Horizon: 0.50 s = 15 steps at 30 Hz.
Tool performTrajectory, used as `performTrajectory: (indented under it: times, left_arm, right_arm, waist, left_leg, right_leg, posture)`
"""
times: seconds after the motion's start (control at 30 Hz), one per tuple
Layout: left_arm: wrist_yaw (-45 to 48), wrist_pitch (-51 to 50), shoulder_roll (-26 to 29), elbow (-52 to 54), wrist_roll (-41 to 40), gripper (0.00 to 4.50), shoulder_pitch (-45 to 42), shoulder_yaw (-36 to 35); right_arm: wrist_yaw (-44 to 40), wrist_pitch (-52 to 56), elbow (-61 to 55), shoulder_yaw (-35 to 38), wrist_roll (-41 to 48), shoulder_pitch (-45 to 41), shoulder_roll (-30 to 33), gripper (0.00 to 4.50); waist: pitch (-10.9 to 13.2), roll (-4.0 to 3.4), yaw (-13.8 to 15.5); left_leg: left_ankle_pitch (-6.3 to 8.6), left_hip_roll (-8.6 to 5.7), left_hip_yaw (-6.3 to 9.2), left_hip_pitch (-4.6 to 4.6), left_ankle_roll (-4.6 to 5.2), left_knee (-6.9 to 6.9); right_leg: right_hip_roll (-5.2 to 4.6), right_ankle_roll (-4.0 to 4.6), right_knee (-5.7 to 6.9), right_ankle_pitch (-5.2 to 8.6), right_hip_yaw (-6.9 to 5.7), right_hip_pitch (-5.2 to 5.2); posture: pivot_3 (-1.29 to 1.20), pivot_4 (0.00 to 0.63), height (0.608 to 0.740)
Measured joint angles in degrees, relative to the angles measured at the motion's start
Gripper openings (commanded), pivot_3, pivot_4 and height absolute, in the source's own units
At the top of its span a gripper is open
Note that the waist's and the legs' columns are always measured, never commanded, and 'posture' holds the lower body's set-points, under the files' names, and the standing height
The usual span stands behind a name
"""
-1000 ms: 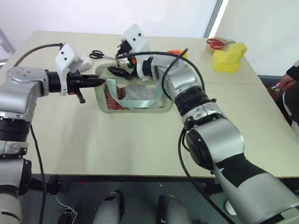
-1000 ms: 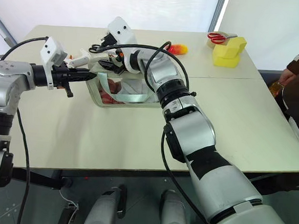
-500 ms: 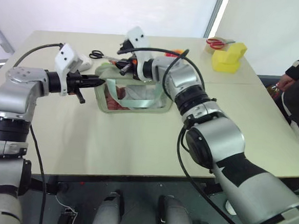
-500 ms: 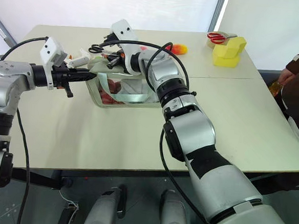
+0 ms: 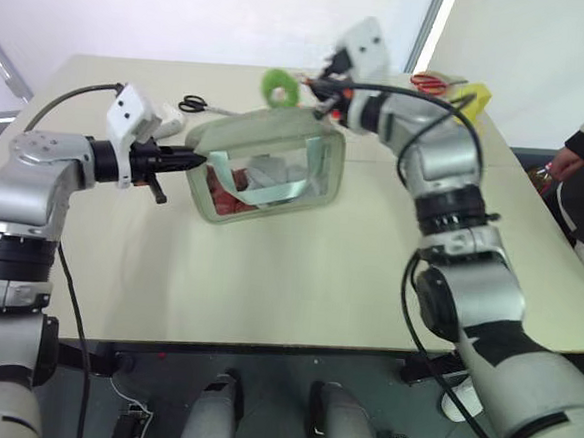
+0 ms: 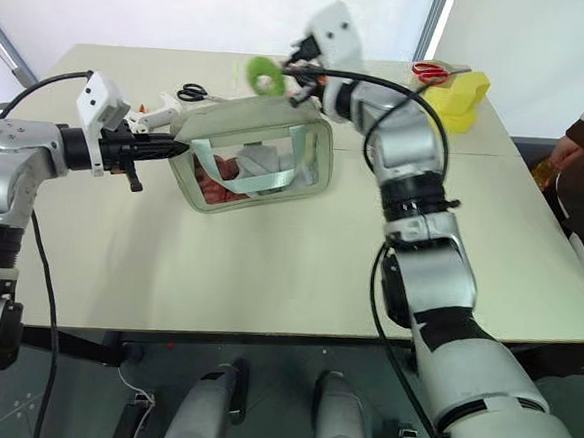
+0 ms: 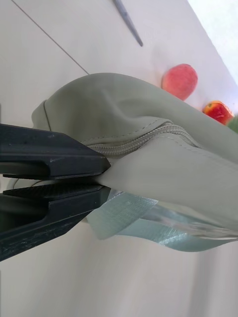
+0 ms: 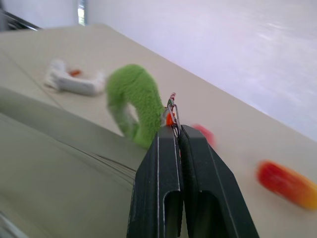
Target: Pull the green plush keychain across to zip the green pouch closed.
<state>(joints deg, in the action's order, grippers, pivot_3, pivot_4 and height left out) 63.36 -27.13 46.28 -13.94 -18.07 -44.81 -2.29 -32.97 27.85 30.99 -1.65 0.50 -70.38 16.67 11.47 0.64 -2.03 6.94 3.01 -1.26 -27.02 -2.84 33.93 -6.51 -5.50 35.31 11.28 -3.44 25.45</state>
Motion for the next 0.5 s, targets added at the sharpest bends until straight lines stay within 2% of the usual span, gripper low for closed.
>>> performTrajectory:
  times: [0.17,0.3,0.37,0.5]
  left_arm:
    - [0.34,1.52,-1.32,-0.74,-0.16,0.0,-2.04,1.37]
    - [0.79,2.72,-1.63,-1.66,-0.15,0.0,-2.84,2.53]
    - [1.02,3.01,-1.66,-2.03,-0.12,0.0,-2.83,3.38]
    - [1.39,3.89,-1.81,-2.91,-0.11,0.0,-2.84,3.84]
  right_arm:
    - [3.9,-1.38,-6.56,-1.5,-1.74,4.66,4.57,0.05]
    - [8.6,-0.82,-8.46,-0.32,-1.38,8.78,5.22,0.05]
    - [10.54,0.28,-8.51,0.41,-0.09,10.37,4.6,0.05]
    - [17.66,6.31,-9.38,8.32,6.98,11.06,-0.34,0.05]
  waist:
    - [0.0,0.0,-0.33]
    - [0.0,0.0,-0.41]
    - [0.0,0.0,-0.45]
    - [0.0,0.0,-0.4]
  left_leg:
    - [0.0,0.0,-0.02,0.0,0.01,0.0]
    - [-0.01,0.01,-0.04,0.05,0.01,0.0]
    - [-0.01,0.01,-0.04,0.05,0.02,0.0]
    - [-0.02,0.02,-0.04,0.06,0.03,0.0]
  right_leg:
    - [0.0,-0.01,-0.01,0.0,0.0,0.0]
    - [0.0,0.0,0.0,-0.01,0.01,-0.03]
    - [0.0,0.0,0.01,-0.02,0.01,-0.02]
    - [0.0,-0.15,0.05,-0.11,0.01,-0.02]
  posture:
    - [0.0,0.15,0.74]
    - [0.0,0.15,0.74]
    - [0.0,0.15,0.74]
    - [0.0,0.15,0.74]
